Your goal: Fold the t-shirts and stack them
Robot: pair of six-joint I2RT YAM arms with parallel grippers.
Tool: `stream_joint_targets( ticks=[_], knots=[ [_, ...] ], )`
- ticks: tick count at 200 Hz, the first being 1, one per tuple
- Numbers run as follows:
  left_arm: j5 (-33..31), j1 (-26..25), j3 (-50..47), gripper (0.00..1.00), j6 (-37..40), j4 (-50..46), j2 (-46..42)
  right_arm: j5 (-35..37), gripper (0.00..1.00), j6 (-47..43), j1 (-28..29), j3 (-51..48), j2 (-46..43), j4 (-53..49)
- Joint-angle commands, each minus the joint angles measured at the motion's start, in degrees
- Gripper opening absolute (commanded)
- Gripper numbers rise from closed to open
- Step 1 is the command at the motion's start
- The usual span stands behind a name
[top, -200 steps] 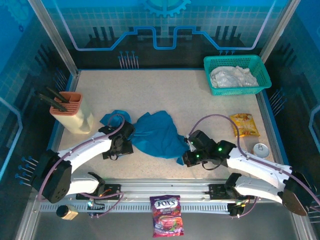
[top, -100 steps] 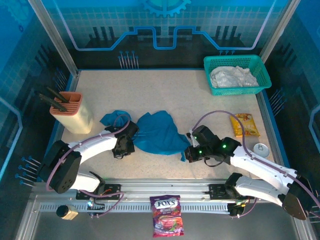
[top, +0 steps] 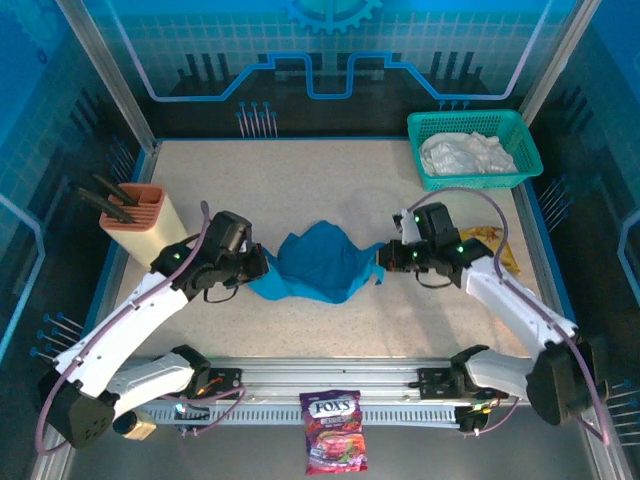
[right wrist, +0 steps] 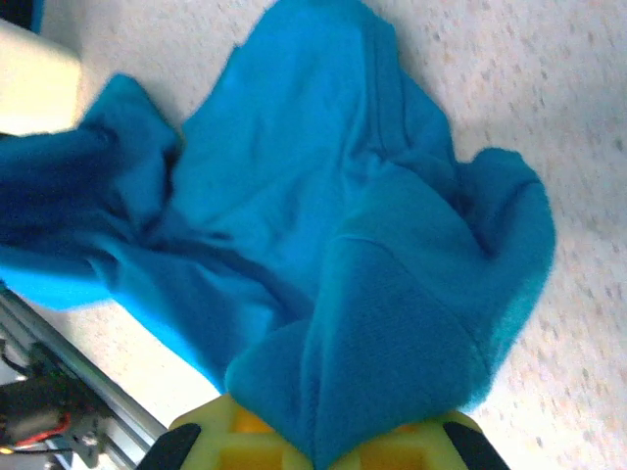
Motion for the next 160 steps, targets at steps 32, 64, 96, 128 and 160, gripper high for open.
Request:
stream_joint_targets(
  ticks=[32,64,96,128,160],
  knots=[
    [2.07,2.78,10.13,0.0,2.2,-0.83,0.73,-12.9,0.0,-1.24,-5.1,13.48,9.28,4.65],
    [2.08,11.04,13.25,0.0,1.1,3.87,4.3,-14.87,0.0,1.29,-7.24,18.32,13.71,6.67],
    [2.9,20.68,14.91,0.0,-0.67,10.73,12.69,-16.57,0.0,5.04,-10.24,24.87,21.4,8.62],
    [-1.72,25.73,20.64,0.0,-0.56,13.81,23.46,-17.22,0.0,8.23,-12.51,32.25,30.72,10.35],
    [-6.78,26.68,27.2,0.0,1.0,15.63,32.01,-18.05,0.0,10.03,-13.26,41.18,42.06,10.78]
  ],
)
